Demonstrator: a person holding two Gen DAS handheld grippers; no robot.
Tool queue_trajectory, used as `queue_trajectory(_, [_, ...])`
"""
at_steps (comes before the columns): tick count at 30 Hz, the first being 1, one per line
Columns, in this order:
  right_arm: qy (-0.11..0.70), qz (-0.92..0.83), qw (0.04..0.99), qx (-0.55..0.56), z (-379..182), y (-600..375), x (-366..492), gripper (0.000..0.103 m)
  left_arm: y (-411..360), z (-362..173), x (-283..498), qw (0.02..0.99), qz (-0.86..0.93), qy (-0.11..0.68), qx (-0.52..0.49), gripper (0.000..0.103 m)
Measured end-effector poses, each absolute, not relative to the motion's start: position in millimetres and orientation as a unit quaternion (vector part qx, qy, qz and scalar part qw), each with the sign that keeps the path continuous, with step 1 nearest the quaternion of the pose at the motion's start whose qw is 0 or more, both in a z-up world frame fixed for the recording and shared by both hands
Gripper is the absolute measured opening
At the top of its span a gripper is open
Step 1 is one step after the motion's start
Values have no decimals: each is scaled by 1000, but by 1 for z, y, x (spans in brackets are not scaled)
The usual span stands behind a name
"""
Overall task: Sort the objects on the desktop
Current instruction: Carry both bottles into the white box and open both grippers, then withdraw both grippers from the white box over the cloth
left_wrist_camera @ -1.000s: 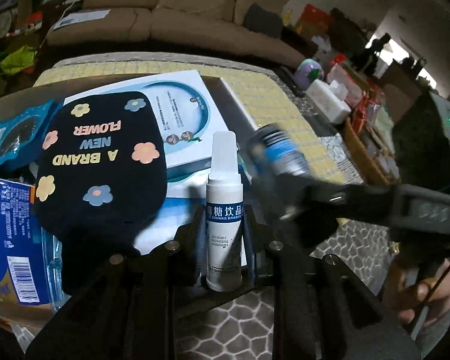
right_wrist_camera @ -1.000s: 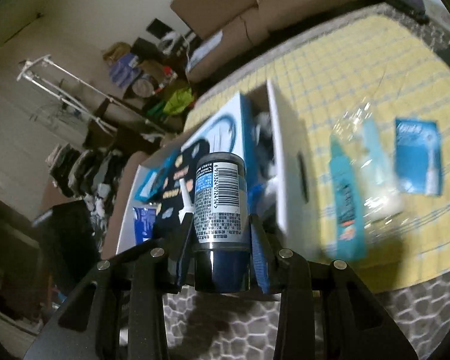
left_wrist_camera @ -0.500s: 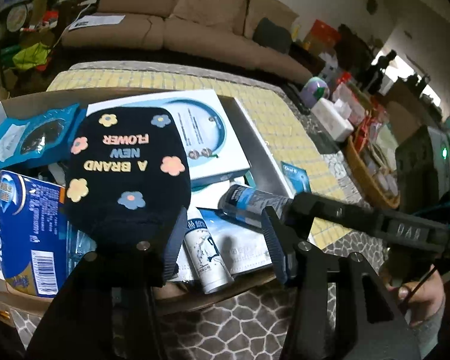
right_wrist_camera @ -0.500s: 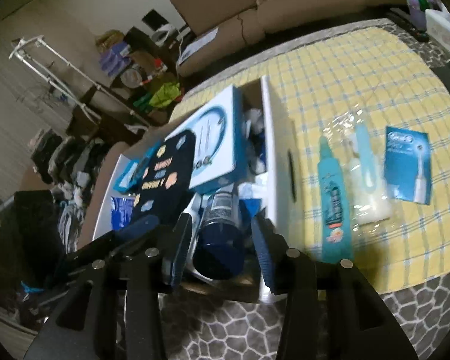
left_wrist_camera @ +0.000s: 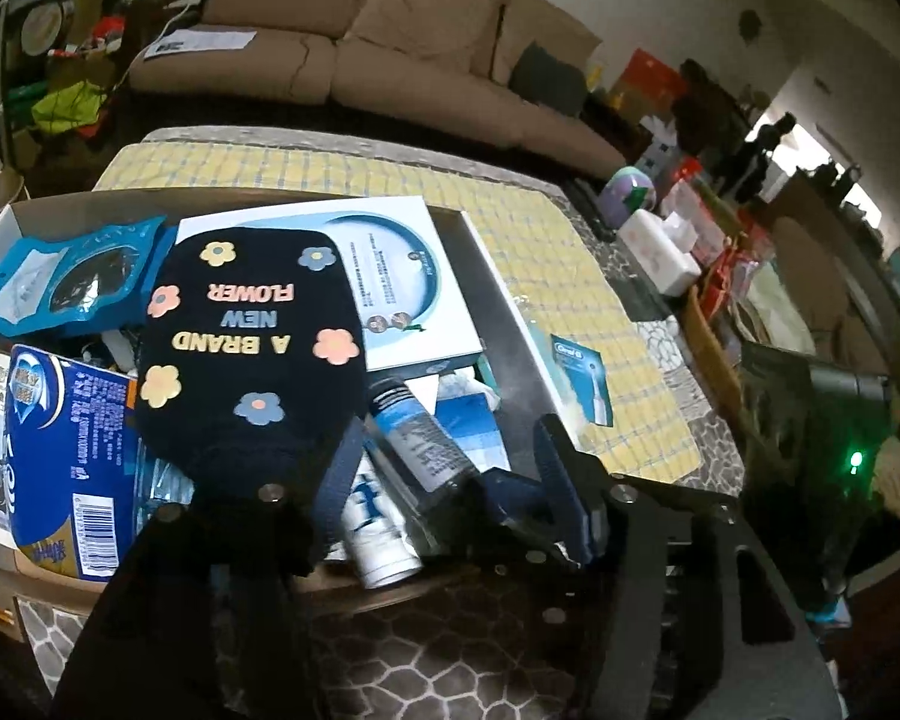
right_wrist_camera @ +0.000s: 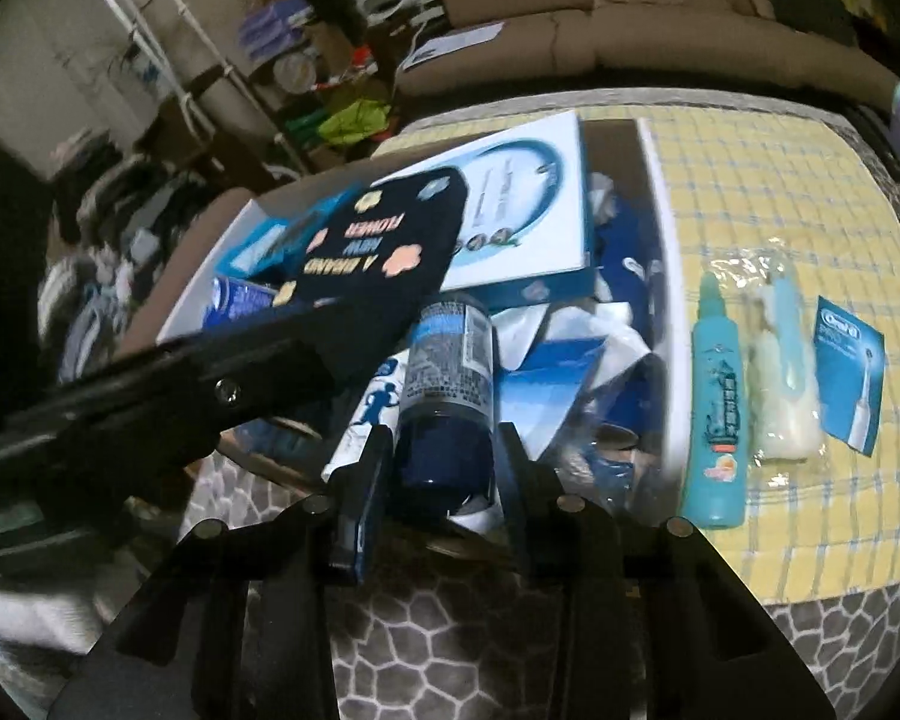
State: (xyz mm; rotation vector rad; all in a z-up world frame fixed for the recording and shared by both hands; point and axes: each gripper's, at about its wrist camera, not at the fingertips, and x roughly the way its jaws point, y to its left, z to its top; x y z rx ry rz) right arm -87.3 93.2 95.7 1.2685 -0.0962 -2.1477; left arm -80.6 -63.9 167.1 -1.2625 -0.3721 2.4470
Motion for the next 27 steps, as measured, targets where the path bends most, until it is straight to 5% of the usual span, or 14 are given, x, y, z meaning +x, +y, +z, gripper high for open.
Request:
queue_trajectory(4, [-71, -817, 325, 471, 113, 122, -94, 35, -52, 171, -82, 194, 865, -128, -444, 77])
queue_trajectory(8, [-77, -837, 292, 456, 127, 170, -106, 55, -37, 175, -87, 195, 865, -133, -443, 96])
queue_trajectory(15, [-46, -866, 158, 473, 99, 238, -137, 60, -7, 166, -92, 207, 857, -133, -452, 98])
queue_trajectory(27, [-23, -844, 124, 522, 23, 217, -172, 59, 21, 152, -71, 227, 852, -93, -462, 98])
